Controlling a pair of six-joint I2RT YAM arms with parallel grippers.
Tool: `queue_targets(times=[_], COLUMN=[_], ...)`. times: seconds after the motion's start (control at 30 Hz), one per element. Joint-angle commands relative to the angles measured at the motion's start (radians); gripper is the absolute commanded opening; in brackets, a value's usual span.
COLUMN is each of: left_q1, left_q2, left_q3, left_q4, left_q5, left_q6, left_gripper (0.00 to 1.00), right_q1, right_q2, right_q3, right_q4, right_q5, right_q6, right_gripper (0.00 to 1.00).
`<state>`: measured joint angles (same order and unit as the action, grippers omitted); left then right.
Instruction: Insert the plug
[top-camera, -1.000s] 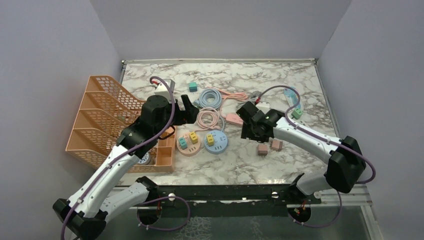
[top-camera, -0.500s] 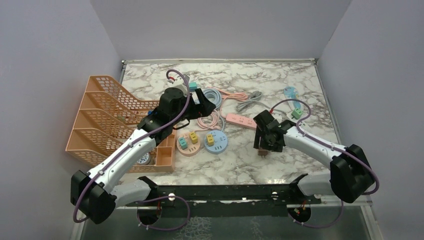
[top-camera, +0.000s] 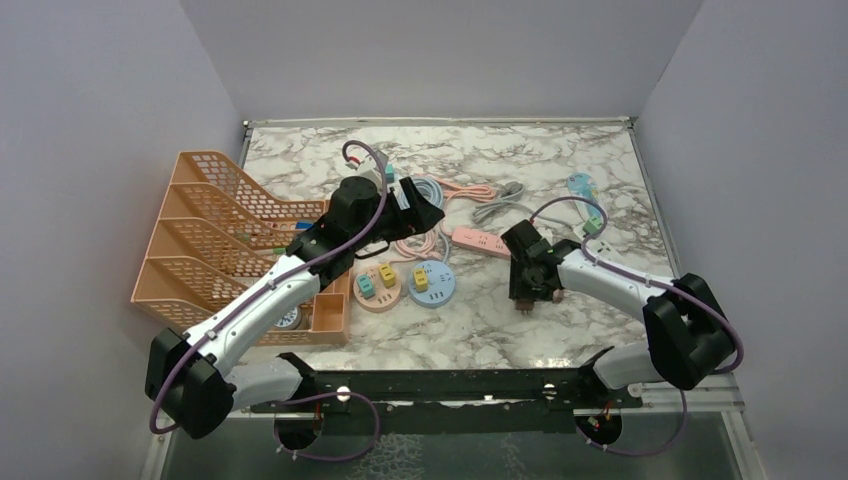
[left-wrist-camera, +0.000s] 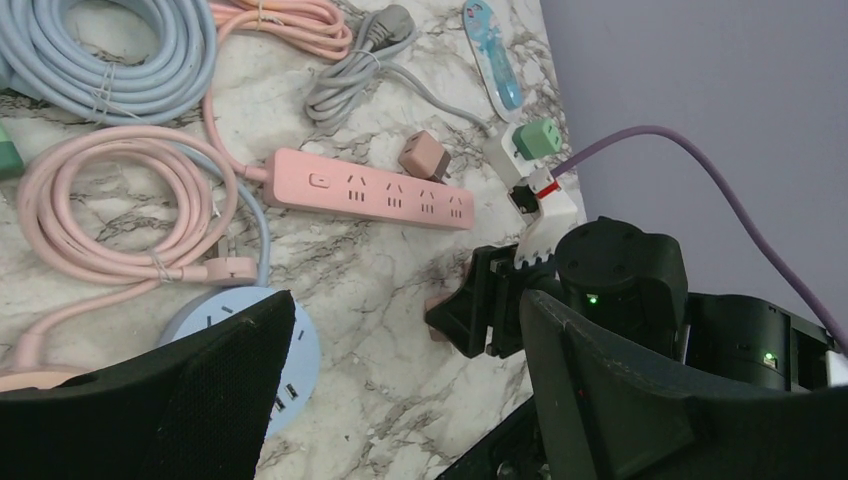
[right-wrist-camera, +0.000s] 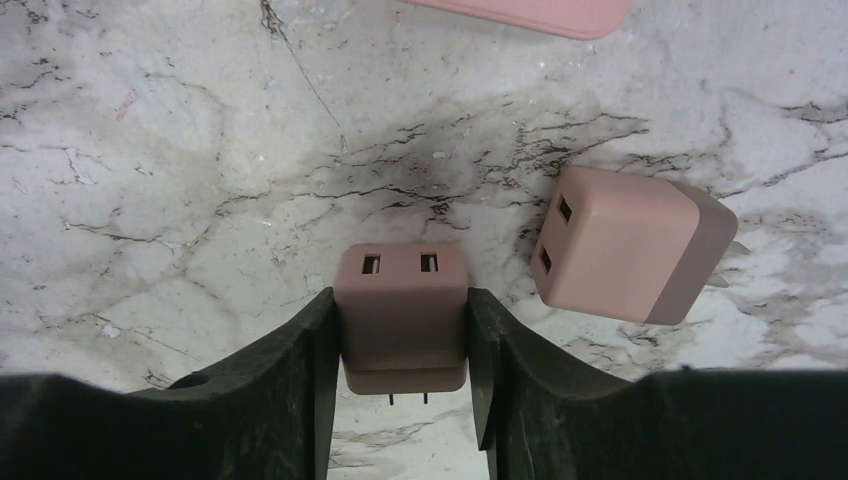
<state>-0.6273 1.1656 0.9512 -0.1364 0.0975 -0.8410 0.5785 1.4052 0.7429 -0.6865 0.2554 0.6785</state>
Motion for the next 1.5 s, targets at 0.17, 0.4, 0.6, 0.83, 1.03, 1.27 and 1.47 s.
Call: queue_targets(times=[0.17, 0.4, 0.6, 0.83, 1.03, 1.27, 1.47], left_q1=[-0.077, -0.252, -0.343, -0.387, -0.397, -0.397, -0.397], left_q2=[0.008, 0.002, 0.027, 0.100, 0.143, 0.164, 0.183], left_q3=[-0.046, -0.123, -0.219, -0.169, -0.137, -0.129, -0.105], left_q4=[0.069, 0.171, 0.361, 0.402, 0.412, 0.412, 0.415], left_q5=[0.024, -0.113, -0.213, -0.238, -0.263, -0.297, -0.292], left_q6=[0.036, 0.039, -0.001, -0.033, -0.048, -0.058, -0.035], left_gripper=[0.84, 0.85, 0.82, 0.81, 0.77, 0.54, 0.42], right_q1=[-0.014, -0.014, -0.014, -0.015, -0.014, -0.014, -0.014], right_q2=[-0.027, -0.229, -0.349, -0.414, -0.417, -0.414, -0.412], right_q3=[0.003, 0.043, 0.074, 0.061, 0.037, 0.045, 0.032], right_q4=[0.046, 0.049, 0.060, 0.140, 0.188, 0.220, 0.252], right_q5=[-0.054, -0.150, -0.163, -0.243, -0.326, -0.347, -0.374], right_q6=[0.223, 0.543, 0.795, 0.929, 0.968, 0.952, 0.926], right_gripper=[0.31, 0.31, 0.31, 0.31, 0.31, 0.31, 0.32])
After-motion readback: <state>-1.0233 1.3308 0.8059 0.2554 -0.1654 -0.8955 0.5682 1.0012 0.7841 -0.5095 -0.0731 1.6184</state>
